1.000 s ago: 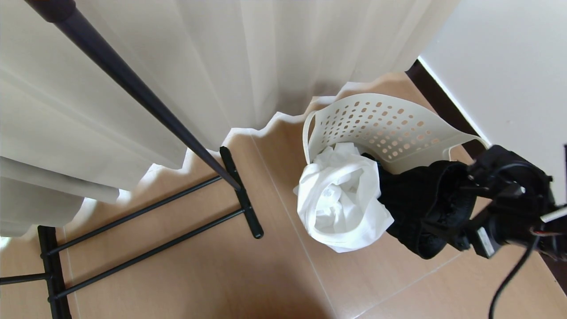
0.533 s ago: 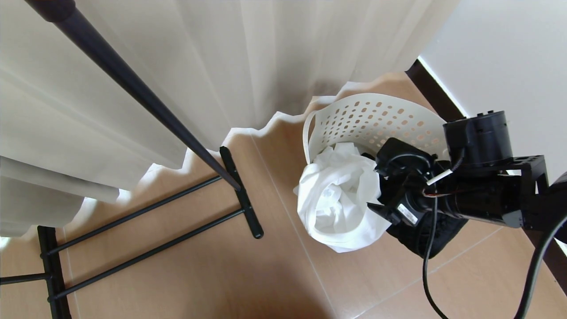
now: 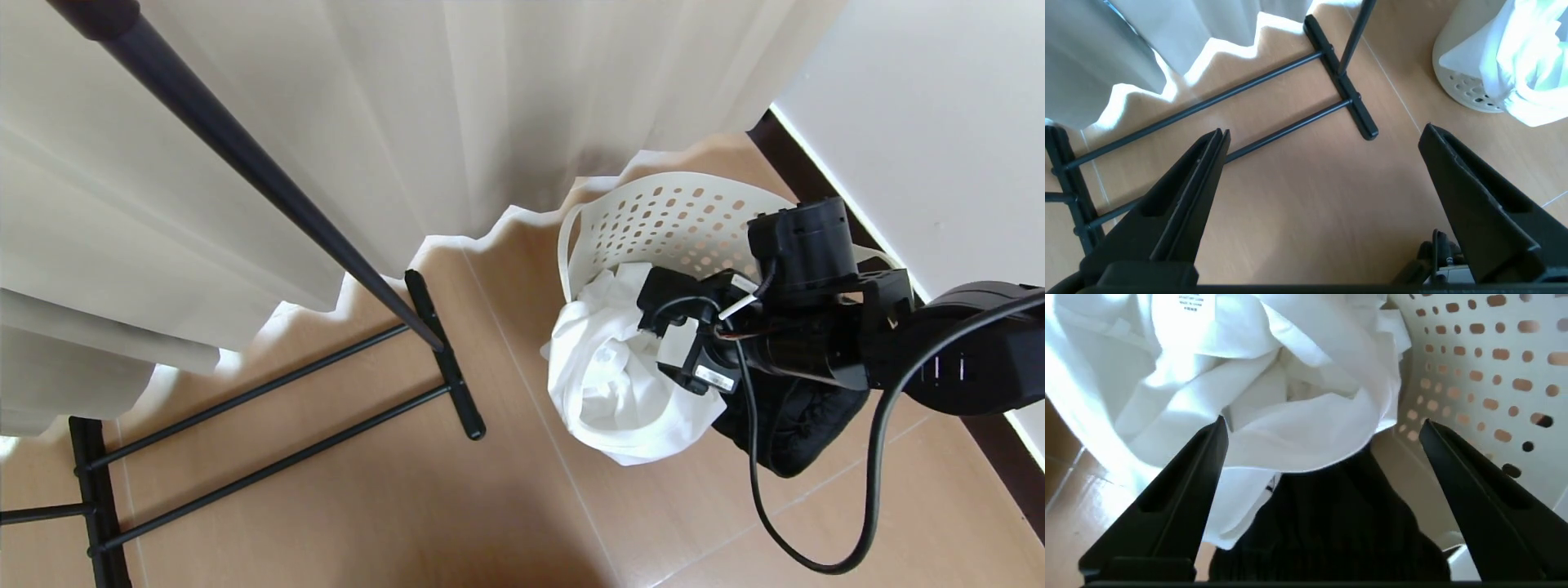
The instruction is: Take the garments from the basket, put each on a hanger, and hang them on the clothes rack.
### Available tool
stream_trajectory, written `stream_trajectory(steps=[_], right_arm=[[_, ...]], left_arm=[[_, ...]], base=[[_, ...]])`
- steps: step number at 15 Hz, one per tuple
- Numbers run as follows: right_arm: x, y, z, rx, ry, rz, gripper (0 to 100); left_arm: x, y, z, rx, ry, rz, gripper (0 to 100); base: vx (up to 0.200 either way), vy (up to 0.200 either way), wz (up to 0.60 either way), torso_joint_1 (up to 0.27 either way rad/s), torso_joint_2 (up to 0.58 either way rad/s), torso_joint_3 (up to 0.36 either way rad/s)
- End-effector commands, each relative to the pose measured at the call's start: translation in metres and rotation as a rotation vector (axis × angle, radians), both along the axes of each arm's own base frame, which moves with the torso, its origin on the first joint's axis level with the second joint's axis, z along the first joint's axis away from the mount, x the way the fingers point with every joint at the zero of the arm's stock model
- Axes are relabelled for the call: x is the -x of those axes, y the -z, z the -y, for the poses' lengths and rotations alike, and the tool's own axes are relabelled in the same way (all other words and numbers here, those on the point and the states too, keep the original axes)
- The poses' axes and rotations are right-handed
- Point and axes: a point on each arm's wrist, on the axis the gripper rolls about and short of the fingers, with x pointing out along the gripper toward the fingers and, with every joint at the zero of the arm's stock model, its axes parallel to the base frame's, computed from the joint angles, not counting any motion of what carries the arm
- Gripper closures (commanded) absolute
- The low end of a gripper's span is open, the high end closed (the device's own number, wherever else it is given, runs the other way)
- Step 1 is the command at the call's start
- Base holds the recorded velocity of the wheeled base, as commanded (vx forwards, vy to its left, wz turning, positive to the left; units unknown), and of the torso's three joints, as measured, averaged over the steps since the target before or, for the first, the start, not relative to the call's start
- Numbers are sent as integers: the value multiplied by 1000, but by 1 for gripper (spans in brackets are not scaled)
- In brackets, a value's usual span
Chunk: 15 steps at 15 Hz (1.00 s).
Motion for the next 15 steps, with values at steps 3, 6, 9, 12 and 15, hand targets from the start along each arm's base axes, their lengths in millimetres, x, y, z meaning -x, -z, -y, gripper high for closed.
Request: stream_trajectory(steps=[3, 6, 9, 12, 15], right_arm=[[-30, -1, -16, 76, 20, 68, 0], [-44, 5, -23, 74, 43, 112, 0], [-50, 8, -25, 91, 63, 142, 0], [-54, 5, -25, 76, 74, 172, 0], [-53, 2, -25, 66, 78, 183, 100]], left_arm=[[0, 0, 0, 0, 0, 0, 0], [0, 0, 0, 0, 0, -1, 0], [0, 0, 0, 0, 0, 0, 0], [0, 0, 0, 0, 0, -1, 0], [0, 0, 0, 0, 0, 0, 0]], base=[[0, 0, 0, 0, 0, 0], [0, 0, 0, 0, 0, 0], [0, 0, 0, 0, 0, 0], [0, 0, 0, 0, 0, 0], [0, 0, 0, 0, 0, 0]])
